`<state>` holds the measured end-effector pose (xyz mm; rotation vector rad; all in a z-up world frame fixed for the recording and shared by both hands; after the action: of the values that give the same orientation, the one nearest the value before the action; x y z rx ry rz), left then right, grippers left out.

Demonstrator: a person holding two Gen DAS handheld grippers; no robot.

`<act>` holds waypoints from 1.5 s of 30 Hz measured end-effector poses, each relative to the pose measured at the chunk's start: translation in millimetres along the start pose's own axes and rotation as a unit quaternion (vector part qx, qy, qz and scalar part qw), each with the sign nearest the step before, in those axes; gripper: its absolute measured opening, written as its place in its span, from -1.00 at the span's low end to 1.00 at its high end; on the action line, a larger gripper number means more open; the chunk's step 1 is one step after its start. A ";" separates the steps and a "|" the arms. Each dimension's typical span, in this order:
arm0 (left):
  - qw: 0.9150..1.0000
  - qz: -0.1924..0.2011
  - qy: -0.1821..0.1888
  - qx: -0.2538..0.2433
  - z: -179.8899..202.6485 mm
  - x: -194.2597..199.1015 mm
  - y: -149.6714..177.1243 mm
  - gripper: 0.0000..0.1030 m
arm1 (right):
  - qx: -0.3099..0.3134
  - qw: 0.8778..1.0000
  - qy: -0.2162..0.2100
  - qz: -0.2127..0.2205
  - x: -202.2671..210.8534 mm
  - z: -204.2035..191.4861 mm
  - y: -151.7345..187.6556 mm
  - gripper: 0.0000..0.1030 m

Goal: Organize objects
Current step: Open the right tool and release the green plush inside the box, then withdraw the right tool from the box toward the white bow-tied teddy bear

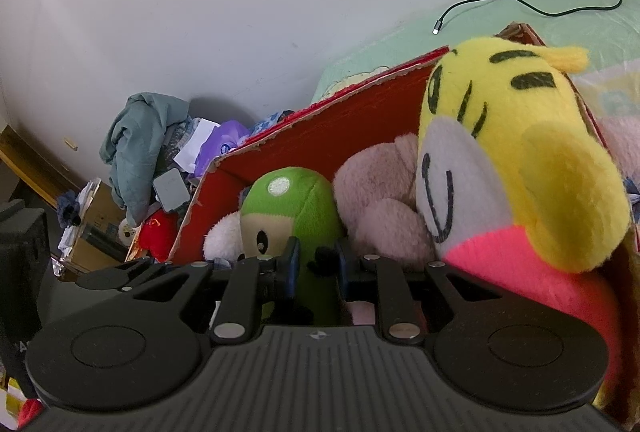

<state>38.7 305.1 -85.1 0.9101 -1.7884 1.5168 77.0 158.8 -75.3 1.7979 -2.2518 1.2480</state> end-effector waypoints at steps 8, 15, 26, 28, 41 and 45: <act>1.000 0.000 0.000 0.000 0.4 -0.2 0.3 0.99 | 0.003 1.000 0.004 0.003 4.8 -1.7 1.0 -0.63; 1.000 0.000 0.000 0.000 0.4 -0.6 0.4 0.99 | 0.007 1.000 0.010 0.012 12.4 -2.9 1.1 -0.62; 1.000 -0.005 -0.009 0.003 -3.0 -0.8 1.7 0.99 | 0.016 0.999 0.034 0.034 24.4 -4.8 4.4 -0.62; 1.000 -0.005 -0.011 0.003 -2.8 -0.9 1.7 0.99 | 0.022 0.998 0.038 0.038 25.7 -5.7 5.5 -0.62; 0.999 -0.016 -0.026 0.027 -0.5 5.7 4.2 0.99 | 0.041 0.995 0.065 0.062 42.6 -6.0 10.7 -0.58; 0.999 -0.007 -0.035 0.035 -0.3 16.5 6.5 0.99 | 0.036 0.995 0.057 0.074 50.1 -6.4 11.1 -0.55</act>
<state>23.9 304.2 -75.3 1.0182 -1.7833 1.5646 47.7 121.7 -54.4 1.5609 -2.3418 1.4327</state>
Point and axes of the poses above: each gripper's, at about its wrist camera, not at the fingertips, and x roughly against the way its jaws point, z to its right, y to its underside, the point moved 6 cm from there along -x, roughly the way its jaws point, and after that the axes turned 7 degrees about -y, right-handed, at the moved point
